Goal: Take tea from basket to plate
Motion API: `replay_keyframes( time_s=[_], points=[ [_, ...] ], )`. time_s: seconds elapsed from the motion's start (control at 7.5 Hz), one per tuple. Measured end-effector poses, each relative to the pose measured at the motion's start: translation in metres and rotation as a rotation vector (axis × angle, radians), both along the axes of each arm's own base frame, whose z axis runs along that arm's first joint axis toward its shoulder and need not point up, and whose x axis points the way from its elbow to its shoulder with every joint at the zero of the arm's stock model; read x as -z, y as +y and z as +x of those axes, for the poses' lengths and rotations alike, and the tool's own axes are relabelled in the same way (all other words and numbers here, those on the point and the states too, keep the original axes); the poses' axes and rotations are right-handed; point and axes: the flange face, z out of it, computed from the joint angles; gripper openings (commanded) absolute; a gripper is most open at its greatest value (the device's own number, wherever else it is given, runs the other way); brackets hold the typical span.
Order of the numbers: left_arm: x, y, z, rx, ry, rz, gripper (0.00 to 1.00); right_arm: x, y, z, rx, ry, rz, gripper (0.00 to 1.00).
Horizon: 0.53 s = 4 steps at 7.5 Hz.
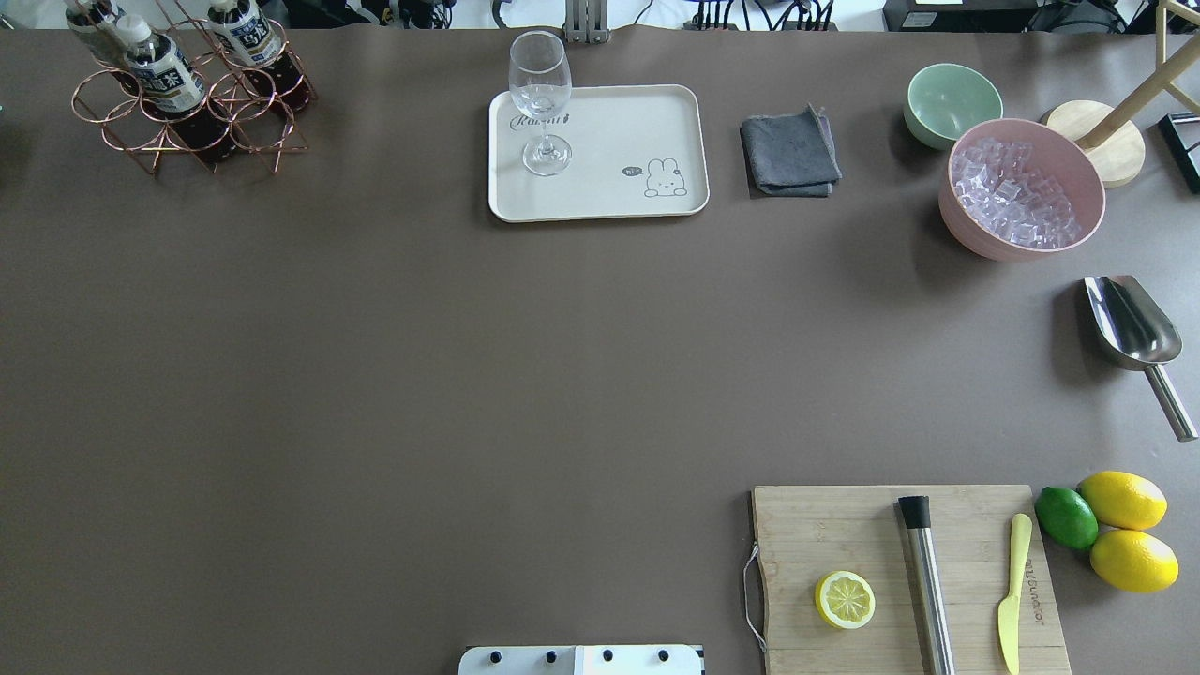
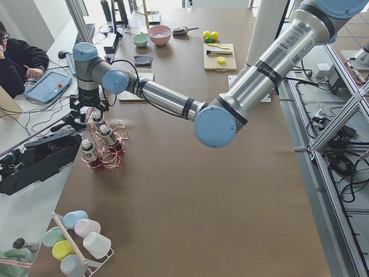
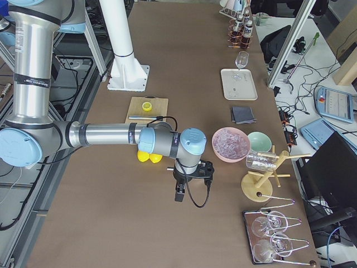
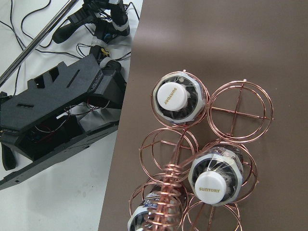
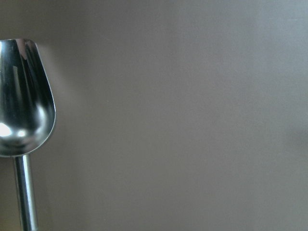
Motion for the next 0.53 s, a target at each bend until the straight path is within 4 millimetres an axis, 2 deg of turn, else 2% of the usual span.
replay_keyframes(
  time_s=[0.27, 0.53],
  points=[
    [0.0019, -0.0018, 0.0003, 0.000, 0.001, 0.008, 0.01, 0.0011, -0.0018, -0.0005, 0.001, 0.000, 0.000, 1.00],
    [0.0031, -0.0023, 0.0005, 0.000, 0.002, 0.011, 0.00, 0.0008, -0.0020, -0.0006, 0.001, 0.000, -0.001, 1.00]
  ],
)
